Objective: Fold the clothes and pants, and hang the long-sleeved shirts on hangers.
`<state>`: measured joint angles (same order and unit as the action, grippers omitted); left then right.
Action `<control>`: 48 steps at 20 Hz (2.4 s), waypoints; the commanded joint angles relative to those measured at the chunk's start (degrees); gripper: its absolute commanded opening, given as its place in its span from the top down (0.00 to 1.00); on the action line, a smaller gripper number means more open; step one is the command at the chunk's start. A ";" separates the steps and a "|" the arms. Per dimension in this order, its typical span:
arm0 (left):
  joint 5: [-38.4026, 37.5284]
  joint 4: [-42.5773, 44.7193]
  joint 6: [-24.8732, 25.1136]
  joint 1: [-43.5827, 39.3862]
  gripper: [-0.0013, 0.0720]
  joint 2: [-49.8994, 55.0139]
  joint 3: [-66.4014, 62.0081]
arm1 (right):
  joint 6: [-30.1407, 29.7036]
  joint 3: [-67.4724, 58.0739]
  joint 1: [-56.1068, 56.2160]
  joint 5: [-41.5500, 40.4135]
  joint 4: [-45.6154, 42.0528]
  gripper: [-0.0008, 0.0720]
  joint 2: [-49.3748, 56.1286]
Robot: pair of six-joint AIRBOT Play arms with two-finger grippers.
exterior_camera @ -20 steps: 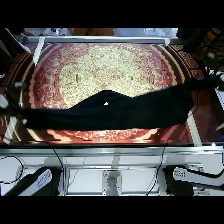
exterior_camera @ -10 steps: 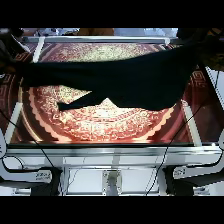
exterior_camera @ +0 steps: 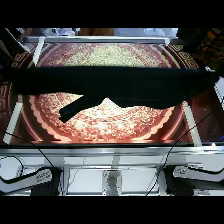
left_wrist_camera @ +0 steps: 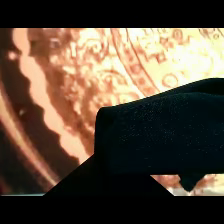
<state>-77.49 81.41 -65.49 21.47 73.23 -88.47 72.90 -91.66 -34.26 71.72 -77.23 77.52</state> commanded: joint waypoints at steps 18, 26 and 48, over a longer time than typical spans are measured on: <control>-4.15 8.79 20.04 1.38 0.95 -21.94 57.66 | -8.04 46.36 -18.93 -8.81 -16.09 0.97 -20.39; -2.38 10.36 19.89 1.40 0.57 -21.40 57.29 | -6.71 48.63 -22.56 -8.85 -16.87 0.22 -20.35; 20.13 4.85 9.75 -22.99 0.30 2.19 32.52 | -3.52 22.16 -13.79 -4.85 11.15 0.22 -17.40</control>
<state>-59.00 84.29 -54.48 1.91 70.04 -54.85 69.34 -69.08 -51.62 65.82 -67.31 58.76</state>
